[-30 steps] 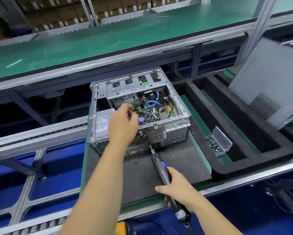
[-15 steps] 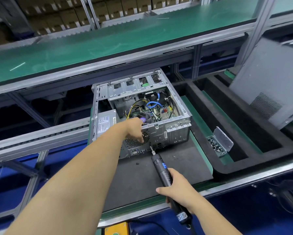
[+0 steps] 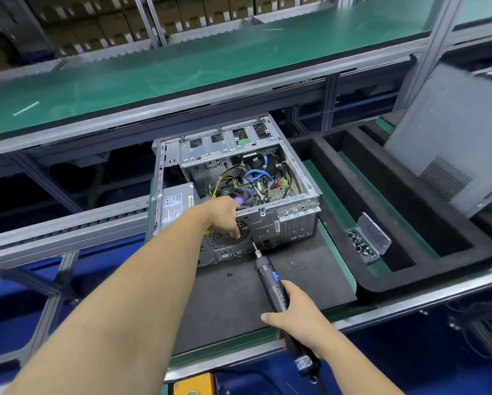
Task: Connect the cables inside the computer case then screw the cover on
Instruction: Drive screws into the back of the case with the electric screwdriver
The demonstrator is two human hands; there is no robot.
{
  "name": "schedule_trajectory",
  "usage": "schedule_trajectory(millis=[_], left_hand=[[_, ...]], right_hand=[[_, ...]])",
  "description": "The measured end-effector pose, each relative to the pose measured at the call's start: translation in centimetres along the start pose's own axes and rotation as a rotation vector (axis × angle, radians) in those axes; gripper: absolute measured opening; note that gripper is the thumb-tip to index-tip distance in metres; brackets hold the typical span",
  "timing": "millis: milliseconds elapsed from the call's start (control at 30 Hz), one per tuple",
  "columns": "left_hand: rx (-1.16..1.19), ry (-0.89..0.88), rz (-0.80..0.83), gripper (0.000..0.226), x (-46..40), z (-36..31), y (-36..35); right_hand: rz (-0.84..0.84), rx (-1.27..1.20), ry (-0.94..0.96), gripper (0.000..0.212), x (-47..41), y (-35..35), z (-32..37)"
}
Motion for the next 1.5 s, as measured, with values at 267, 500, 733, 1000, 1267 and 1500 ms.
schedule_trajectory(millis=[267, 500, 733, 1000, 1267, 1500], left_hand=[[0.000, 0.005, 0.004, 0.041, -0.3, 0.2, -0.2], [0.043, 0.010, -0.006, 0.057, -0.3, 0.2, -0.1], [0.079, -0.001, -0.002, 0.082, -0.1, -0.1, -0.1], [0.058, -0.006, 0.002, 0.074, -0.1, 0.2, -0.2], [0.003, -0.004, -0.032, 0.057, -0.1, 0.1, -0.1], [-0.066, 0.088, -0.120, 0.036, 0.7, -0.3, -0.1]], right_hand=[[0.013, -0.002, -0.003, 0.053, 0.0, -0.2, 0.1], [0.006, 0.072, 0.033, 0.080, 0.3, 0.1, 0.5], [-0.032, 0.052, 0.050, 0.055, 0.3, -0.5, 0.5], [-0.067, 0.016, 0.030, 0.052, -0.5, -0.4, 0.6], [-0.041, 0.067, 0.026, 0.066, -0.4, 0.1, 0.6], [-0.049, 0.079, 0.032, 0.072, -0.4, 0.6, 0.5]])
Point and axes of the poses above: each hand's wrist, its own x-axis away from the middle knuckle, its own y-axis out of the back of the hand, z = x × y, the point moved 5 cm from there along -x, towards the middle knuckle, and after that the axes turned 2 degrees about x, right-handed, at the moved point
